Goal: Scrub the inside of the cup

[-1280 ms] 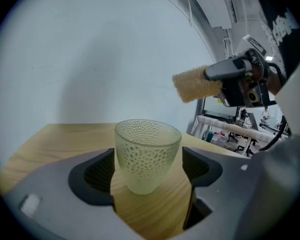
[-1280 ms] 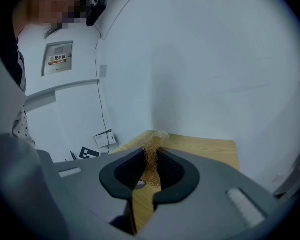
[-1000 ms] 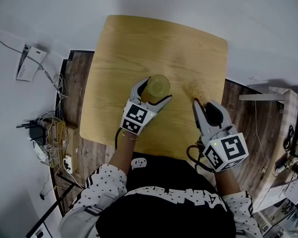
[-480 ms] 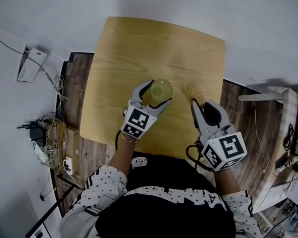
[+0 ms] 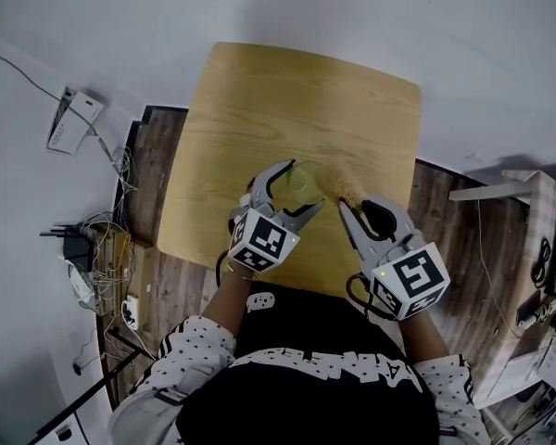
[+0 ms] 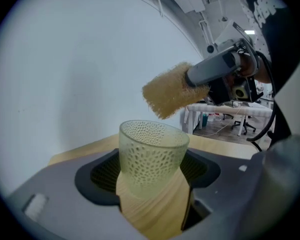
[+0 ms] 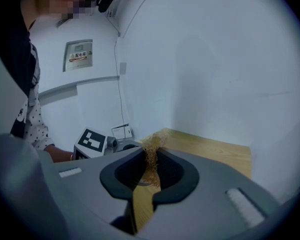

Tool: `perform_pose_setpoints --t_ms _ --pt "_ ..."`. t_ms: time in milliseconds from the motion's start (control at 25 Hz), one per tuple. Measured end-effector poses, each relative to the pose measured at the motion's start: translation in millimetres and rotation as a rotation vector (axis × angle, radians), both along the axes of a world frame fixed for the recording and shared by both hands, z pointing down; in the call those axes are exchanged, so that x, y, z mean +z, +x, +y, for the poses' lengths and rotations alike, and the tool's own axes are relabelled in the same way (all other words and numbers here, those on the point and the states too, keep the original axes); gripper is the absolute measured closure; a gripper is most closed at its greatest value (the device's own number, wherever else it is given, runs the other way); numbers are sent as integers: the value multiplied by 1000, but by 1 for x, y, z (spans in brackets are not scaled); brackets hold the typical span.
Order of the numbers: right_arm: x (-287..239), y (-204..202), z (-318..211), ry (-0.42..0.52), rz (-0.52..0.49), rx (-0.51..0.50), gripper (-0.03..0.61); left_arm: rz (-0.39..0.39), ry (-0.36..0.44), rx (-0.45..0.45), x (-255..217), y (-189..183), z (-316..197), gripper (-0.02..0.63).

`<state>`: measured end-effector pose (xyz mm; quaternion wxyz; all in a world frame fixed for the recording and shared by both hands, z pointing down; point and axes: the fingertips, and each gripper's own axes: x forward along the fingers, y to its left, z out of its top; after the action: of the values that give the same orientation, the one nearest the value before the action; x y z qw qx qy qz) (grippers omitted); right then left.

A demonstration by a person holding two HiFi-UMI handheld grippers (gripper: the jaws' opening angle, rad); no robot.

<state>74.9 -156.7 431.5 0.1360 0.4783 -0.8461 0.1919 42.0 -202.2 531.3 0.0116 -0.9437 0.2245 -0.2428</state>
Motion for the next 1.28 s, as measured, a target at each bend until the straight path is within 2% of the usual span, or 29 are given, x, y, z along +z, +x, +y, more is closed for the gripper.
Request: perform_pose_setpoints --t_ms 240,480,600,760,880,1280 --pt "8 -14 17 25 151 -147 514 -106 79 64 -14 5 20 242" --pt "13 -25 32 75 354 -297 517 -146 92 80 -25 6 37 242" --pt "17 -27 38 85 417 -350 517 -165 119 90 -32 6 44 244" --pt "18 -30 45 97 471 -424 517 -219 197 119 -42 6 54 247" --pt "15 -33 50 88 463 -475 518 -254 253 141 -50 4 62 252" --pt "-2 -45 68 32 261 -619 520 -290 370 188 -71 -4 80 253"
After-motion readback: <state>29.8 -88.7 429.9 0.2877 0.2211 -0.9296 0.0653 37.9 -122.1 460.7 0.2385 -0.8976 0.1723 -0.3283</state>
